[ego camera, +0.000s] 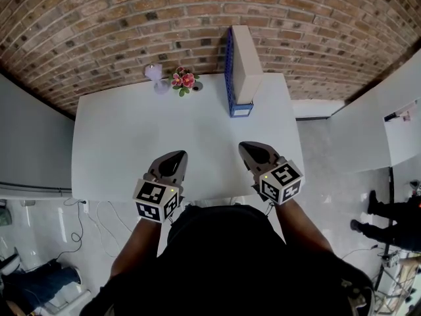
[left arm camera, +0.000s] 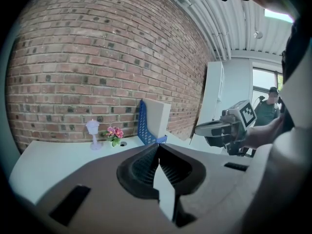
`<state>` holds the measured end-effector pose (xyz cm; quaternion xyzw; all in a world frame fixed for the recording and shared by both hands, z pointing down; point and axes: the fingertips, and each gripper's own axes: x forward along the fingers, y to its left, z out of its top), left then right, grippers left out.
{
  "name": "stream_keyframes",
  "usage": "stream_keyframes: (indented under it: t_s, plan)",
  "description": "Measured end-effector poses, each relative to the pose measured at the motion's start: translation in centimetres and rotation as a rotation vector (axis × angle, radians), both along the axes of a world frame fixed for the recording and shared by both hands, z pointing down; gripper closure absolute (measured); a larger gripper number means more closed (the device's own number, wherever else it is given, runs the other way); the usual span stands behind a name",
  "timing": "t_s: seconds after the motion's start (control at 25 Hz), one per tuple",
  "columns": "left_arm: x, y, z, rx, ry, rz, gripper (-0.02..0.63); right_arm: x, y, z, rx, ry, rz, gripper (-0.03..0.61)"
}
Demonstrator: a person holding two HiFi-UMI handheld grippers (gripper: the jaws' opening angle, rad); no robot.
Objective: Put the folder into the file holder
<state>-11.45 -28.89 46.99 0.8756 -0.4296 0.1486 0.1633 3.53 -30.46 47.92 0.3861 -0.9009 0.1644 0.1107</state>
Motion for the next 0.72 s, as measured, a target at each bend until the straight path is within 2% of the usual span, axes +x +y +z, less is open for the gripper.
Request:
stream_keyframes:
  t_s: [0.72]
  plan:
    - [-0.26, -0.05, -0.04, 0.001, -0.005, 0.008, 0.609, -0.24, -0.05, 0.35, -0.009, -0.001, 0.011, 0.575]
